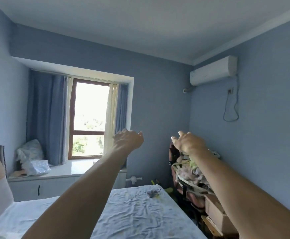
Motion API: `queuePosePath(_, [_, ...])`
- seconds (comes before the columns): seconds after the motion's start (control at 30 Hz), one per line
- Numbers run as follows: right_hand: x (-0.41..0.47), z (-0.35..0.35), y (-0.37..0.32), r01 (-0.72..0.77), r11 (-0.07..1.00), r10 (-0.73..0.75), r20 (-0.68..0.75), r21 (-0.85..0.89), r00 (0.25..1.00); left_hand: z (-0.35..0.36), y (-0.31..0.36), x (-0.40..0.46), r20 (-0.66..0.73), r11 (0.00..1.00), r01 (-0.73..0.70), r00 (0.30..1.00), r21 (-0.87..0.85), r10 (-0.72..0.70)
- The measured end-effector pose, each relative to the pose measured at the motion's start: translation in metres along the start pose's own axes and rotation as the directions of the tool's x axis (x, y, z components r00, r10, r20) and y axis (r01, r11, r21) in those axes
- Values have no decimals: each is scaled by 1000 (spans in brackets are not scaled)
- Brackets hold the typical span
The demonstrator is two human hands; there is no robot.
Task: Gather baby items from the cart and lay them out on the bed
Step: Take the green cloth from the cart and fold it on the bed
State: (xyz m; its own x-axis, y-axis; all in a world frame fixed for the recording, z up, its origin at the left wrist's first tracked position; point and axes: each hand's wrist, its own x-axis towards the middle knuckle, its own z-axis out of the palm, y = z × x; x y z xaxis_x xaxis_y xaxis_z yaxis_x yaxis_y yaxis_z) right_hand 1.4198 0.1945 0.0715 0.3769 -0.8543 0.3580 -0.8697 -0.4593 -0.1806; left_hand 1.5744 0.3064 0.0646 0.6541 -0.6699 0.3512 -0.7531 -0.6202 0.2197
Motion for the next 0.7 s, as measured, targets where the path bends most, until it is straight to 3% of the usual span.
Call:
queuePosePath(0.23, [-19, -26, 130, -156, 986, 150, -96, -64, 984, 31, 133, -16, 64, 967, -235, 968, -94, 242])
queuePosePath(0.4, [-42, -64, 270, -332, 934, 320, -108, -133, 941, 49, 278, -56, 96, 877, -453, 877, -159, 470])
queuePosePath(0.57, [-90, -109, 430, -528, 832, 500, -183, -168, 846, 68, 427, -110, 99, 782, -558, 793, -277, 601])
queuePosePath(0.7, [-131, -144, 557, -651, 754, 613, -259, -90, 747, 90, 540, -151, 90, 704, -609, 730, -366, 678])
